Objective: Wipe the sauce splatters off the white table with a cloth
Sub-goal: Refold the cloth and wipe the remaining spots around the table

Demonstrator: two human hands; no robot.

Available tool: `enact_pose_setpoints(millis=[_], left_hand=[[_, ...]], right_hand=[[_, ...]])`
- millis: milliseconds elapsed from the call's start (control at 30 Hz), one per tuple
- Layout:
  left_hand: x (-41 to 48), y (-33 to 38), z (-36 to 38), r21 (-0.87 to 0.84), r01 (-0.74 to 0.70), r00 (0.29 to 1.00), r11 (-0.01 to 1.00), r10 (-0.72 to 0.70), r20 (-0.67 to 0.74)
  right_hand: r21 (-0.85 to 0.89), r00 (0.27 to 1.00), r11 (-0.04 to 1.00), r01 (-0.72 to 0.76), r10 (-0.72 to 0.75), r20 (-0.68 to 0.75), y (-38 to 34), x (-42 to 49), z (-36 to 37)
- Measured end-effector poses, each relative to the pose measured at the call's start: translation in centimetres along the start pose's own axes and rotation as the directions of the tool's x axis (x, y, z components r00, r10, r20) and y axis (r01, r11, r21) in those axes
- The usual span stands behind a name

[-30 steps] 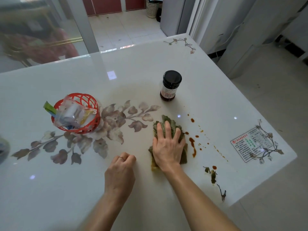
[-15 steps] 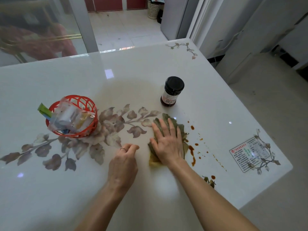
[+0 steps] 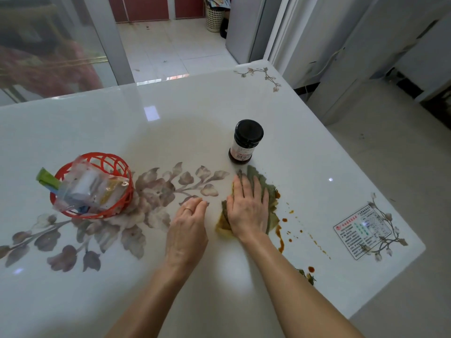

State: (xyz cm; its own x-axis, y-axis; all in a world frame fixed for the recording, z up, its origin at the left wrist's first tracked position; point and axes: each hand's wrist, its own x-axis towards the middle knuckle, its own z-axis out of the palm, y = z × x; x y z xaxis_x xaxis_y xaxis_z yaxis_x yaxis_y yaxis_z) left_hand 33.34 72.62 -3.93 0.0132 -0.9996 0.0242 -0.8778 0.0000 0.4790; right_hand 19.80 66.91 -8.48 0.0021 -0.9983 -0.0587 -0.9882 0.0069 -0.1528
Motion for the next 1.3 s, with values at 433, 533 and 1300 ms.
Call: enact_pose_setpoints(millis=[433,533,1300], left_hand=[[1.5,0.8,0.6,0.017,-0.013,0.994,1.0,0.012,0.108],[1.7,0.6,0.8,0.026,-0.012,0.994,1.0,0.009,0.108],[1.5,0.4,1.0,0.066,-0.033,0.99,0.997,0.024,0.135]], right_hand=[[0.084,0.988,0.989,-0.12,0.127,-0.084,0.6,2.9,-0.3],[0.128,0.986,0.984,-0.121,0.134,-0.099,1.1,2.3,-0.7],[0.05,0.958,0.958,-0.284,0.285,-0.022,2.6,2.1,-1.1]])
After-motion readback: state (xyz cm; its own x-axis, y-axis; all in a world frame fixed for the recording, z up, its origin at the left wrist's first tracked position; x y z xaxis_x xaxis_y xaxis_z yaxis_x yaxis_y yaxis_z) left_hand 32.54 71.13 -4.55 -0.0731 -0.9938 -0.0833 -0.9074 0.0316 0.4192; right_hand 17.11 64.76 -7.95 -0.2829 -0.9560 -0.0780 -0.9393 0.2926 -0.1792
